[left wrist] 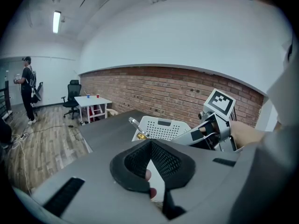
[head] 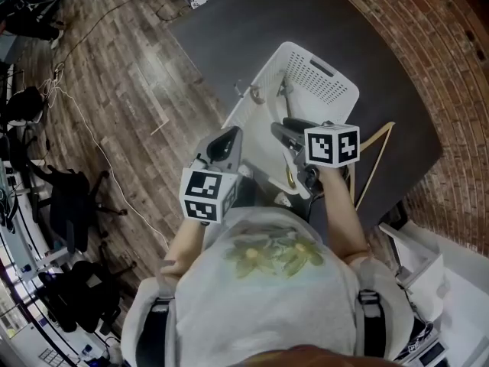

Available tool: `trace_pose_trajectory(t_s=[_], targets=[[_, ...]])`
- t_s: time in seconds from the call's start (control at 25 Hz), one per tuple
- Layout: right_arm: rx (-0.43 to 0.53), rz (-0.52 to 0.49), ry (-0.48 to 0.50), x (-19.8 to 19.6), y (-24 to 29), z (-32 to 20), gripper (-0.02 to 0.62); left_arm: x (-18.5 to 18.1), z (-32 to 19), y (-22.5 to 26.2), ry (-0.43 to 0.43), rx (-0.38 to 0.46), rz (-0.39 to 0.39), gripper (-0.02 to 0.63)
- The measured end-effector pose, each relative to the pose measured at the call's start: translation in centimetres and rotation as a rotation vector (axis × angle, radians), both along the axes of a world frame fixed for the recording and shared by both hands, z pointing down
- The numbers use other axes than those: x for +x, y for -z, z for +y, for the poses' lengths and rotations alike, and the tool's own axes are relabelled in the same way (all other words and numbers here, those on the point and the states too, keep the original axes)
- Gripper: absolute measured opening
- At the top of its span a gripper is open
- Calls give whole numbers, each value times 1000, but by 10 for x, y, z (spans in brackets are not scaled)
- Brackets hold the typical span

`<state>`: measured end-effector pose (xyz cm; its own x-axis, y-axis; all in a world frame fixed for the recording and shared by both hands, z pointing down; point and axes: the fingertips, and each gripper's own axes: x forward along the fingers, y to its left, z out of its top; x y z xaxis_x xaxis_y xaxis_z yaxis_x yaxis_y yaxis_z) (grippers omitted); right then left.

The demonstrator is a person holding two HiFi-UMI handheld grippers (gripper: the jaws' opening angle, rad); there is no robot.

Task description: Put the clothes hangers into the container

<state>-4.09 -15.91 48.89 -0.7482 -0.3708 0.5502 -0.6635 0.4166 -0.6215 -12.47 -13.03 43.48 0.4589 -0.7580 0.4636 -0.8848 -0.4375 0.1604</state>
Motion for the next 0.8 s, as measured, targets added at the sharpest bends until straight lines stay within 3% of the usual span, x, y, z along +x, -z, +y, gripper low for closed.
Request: trace_pose_trajectory(t_s=[0.32, 0.4, 0.44, 0.64, 0.8], targets=[[140, 82, -64, 19, 22, -2, 170, 17, -1, 4, -57, 16, 3, 28], [185, 76, -81, 23, 32, -1, 108, 22, -2, 7, -71, 23, 4, 28], [208, 64, -88, 25, 38, 0, 59, 24, -2, 8, -78, 27, 6, 28], [280, -89, -74, 26, 67, 15, 37, 42, 1, 11, -126, 31, 11, 28], [328, -99, -65, 28, 72, 29, 32, 57, 5, 14, -171, 33, 12, 28]])
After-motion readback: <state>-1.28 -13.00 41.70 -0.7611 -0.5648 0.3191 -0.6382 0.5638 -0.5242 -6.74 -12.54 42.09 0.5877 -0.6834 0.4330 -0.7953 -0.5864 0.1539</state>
